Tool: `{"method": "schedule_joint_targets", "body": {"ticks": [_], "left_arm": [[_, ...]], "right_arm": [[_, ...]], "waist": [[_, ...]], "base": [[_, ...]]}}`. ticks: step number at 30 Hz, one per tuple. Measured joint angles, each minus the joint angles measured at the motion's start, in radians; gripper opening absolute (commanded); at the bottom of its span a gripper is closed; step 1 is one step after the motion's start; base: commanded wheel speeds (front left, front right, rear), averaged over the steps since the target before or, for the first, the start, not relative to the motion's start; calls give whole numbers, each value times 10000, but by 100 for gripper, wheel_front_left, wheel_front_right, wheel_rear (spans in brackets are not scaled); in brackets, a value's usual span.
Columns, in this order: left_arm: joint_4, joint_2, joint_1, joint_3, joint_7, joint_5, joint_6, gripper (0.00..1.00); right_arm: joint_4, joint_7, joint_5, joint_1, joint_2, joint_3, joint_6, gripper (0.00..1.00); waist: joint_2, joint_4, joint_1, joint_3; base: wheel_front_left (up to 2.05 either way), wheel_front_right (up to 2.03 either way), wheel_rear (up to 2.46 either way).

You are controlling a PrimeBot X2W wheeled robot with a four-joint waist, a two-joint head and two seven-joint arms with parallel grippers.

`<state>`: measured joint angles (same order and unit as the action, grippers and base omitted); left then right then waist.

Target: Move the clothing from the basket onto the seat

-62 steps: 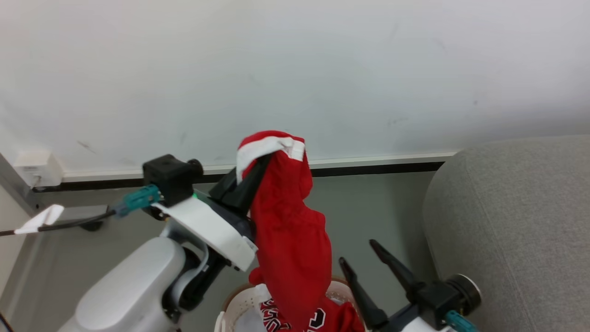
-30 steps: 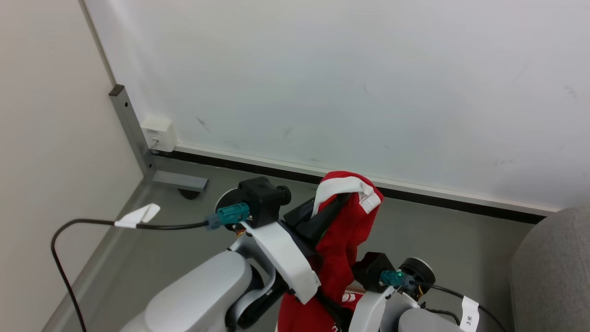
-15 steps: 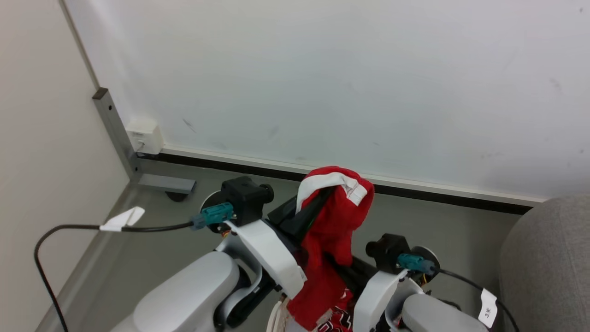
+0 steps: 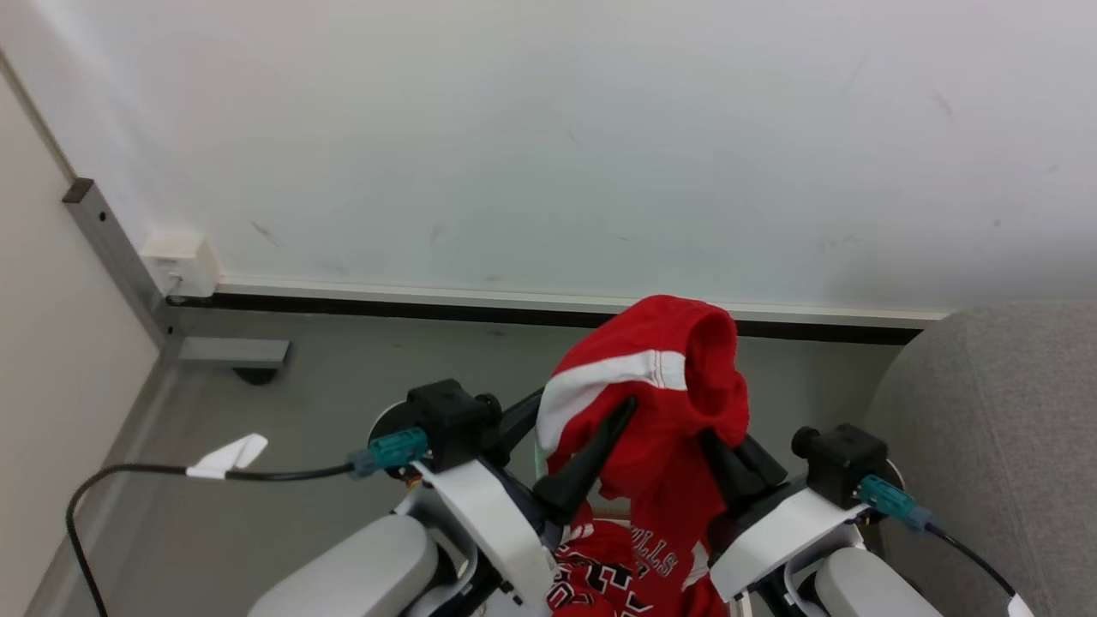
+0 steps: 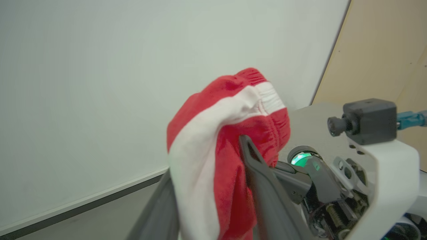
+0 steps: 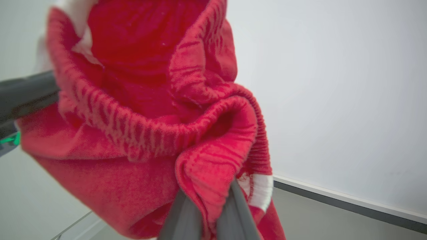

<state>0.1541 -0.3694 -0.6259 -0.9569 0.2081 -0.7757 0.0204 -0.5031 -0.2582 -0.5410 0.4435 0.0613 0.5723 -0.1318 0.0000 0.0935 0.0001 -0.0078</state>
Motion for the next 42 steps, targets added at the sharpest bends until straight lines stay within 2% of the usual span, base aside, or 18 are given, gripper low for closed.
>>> {"method": "schedule_joint_targets", "body": {"ticks": [8,16,22,29,35,42], "left_arm": [[-468,-176,542,-510,144,311,142,100],[-869,-431,645,-451,328,685,29,100],[-1081,-688,747,-351,416,978,-79,100],[-1129,-723,907,-307,483,1101,-128,100],[-1243,-767,918,-219,489,1252,-167,100],[-1772,-1246,911,-8,499,1264,-81,100]], "right_arm": [[951,-2,742,-665,-113,-1753,0,0],[1866,-27,1202,-1366,-128,-2828,0,0],[2775,-27,1342,-2021,-128,-3352,0,0],[3358,-27,1367,-2472,-134,-3396,0,0],[3359,21,1407,-2397,-132,-3557,0,0],[3124,708,1434,-1205,-144,-4341,0,0]], "waist": [[0,-1149,0,191],[0,-2642,0,472],[0,-3777,0,725],[0,-4842,0,893],[0,-5124,0,1134],[0,-4846,0,1689]], "base": [[0,0,0],[0,0,0],[0,0,0],[0,0,0],[0,0,0],[0,0,0]]}}
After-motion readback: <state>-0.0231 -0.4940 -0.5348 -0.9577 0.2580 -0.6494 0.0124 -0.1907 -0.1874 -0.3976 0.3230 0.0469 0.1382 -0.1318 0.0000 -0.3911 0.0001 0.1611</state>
